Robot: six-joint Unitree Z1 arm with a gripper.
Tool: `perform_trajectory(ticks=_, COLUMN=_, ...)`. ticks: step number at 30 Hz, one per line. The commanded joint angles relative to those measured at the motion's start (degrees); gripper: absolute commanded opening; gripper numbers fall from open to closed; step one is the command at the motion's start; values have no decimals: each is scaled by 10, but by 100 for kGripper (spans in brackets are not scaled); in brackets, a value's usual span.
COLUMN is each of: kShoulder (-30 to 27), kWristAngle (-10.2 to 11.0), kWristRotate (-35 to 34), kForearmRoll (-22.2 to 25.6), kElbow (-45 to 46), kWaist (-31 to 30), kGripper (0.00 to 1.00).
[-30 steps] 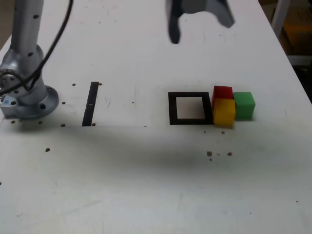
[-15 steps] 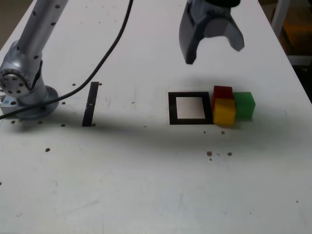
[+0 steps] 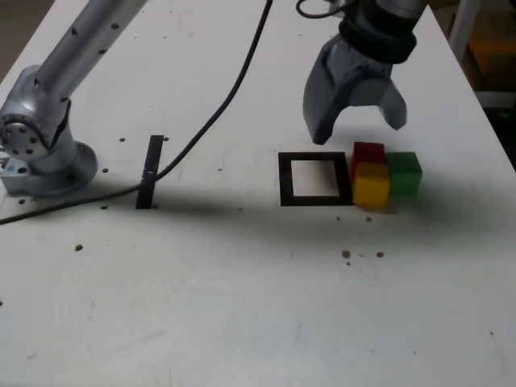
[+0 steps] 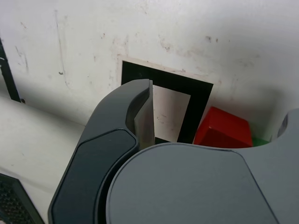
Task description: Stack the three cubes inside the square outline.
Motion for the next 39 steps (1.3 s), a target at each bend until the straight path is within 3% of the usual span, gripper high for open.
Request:
perform_trajectory(ticks=1, kShoulder=12, kWristAngle=-3, kWristRotate=-4, kForearmRoll=1, kElbow=-3, kWaist=-5, kGripper=98)
perform_trajectory(ticks=15, kShoulder=55, kWristAngle=-1, kWristRotate=-9, kForearmRoll=3, kElbow=-42, kWaist=-22, kGripper=95)
perform_trajectory(ticks=24, kShoulder=53, kWristAngle=-13, kWristRotate=-10, kForearmRoll=11, kElbow=-49, kWaist=-27, kGripper=83)
perform_trajectory(ticks=30, kShoulder=61, kWristAngle=-19, kWristRotate=-9, kForearmRoll=20, kElbow=-60, kWaist=-27, kGripper=58)
perform_trajectory(ticks=39, kShoulder=73, kWristAngle=-9, kWristRotate=11, kForearmRoll=19, kElbow=-65, kWaist=-28, kGripper=57)
